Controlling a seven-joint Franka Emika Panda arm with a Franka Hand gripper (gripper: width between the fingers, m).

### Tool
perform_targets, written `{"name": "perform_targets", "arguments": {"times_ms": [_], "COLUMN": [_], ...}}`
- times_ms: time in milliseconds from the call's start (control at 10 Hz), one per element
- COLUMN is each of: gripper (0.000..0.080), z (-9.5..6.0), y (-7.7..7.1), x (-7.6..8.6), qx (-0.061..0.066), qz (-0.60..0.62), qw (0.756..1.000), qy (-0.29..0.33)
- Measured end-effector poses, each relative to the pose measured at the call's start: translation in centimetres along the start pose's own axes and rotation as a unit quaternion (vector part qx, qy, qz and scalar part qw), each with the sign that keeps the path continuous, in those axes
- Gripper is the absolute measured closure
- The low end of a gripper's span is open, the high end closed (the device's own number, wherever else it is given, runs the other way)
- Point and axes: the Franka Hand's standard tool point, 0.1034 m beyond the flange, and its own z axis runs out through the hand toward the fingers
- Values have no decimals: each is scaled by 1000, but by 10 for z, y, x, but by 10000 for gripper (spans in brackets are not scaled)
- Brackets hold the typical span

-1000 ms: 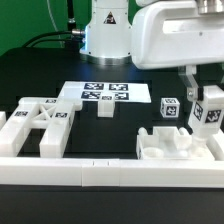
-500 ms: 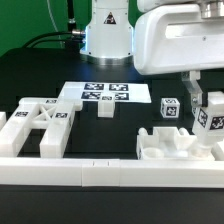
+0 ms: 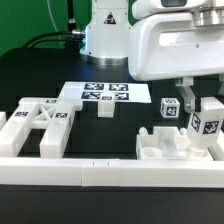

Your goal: Assemble chair

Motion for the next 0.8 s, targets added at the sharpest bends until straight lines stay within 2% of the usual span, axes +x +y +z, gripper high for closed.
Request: {"name": "perform_targets", "arguments": {"times_ms": [400, 800], "gripper": [512, 512], "z": [7, 8], "y": [-5, -6], "x": [-5, -2], "qx": [1, -2], "qz": [-2, -3], "qw": [1000, 1000], "qy": [0, 18]}}
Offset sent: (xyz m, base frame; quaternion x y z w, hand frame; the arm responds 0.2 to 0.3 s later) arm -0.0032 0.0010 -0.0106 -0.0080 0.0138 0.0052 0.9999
